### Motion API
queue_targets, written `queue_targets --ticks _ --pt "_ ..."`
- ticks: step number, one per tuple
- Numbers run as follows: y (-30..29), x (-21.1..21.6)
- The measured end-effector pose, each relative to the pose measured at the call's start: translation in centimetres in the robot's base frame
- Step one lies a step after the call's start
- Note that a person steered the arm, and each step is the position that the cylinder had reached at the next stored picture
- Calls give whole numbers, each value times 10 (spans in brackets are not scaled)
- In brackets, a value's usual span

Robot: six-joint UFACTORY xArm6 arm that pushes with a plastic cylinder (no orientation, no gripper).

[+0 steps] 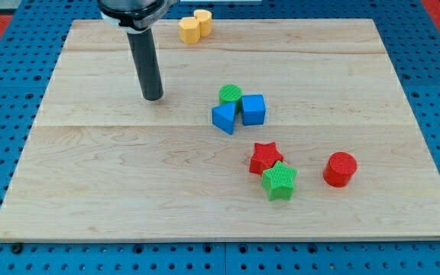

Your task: Point at green star

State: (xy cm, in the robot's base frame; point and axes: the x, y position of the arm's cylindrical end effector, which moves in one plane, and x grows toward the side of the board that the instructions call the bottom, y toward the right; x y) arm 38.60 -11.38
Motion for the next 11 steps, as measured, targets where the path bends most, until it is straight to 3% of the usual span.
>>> queue_targets --ticks 1,2,4,5,7,9,11 --pt "-19 38" --pt "-37 118" --pt "92 210" --pt "117 233" --pt "246 217" --pt "200 197" --pt "226 191"
